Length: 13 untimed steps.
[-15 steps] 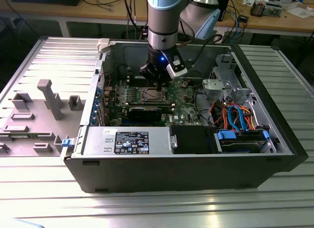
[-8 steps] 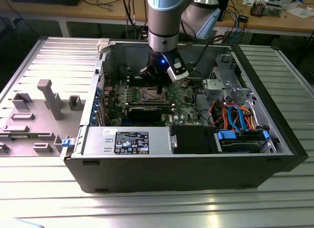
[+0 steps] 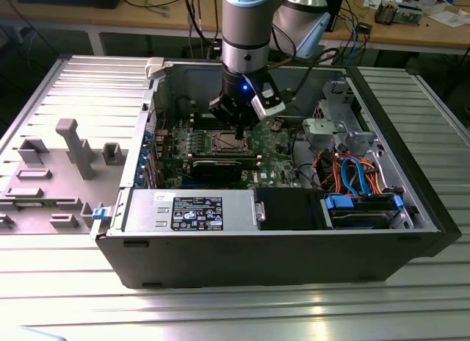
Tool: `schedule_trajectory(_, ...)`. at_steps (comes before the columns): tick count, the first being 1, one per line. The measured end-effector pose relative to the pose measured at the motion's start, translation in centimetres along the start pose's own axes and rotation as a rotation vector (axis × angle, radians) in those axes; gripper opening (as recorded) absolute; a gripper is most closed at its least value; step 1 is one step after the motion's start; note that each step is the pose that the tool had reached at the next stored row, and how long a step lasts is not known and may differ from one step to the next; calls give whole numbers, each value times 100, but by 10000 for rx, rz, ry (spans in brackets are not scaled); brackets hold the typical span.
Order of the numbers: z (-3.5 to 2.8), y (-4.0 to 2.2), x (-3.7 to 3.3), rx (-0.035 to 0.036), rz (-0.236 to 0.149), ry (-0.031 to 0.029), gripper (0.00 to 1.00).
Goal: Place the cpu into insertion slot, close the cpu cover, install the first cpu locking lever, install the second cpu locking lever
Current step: 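Install the second cpu locking lever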
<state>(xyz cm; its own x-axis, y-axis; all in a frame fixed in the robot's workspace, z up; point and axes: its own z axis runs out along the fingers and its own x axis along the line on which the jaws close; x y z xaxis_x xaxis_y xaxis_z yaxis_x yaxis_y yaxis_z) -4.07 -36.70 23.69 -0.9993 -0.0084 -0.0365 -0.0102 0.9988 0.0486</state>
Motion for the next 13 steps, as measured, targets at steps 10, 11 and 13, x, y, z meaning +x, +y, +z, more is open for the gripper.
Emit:
schedule_trajectory(10,53,-106,153,54,-1,56,11)
schedule_trajectory(11,52,-122,154,67,0,56,11)
schedule_trajectory(13,52,-137,154,78,-1,56,11)
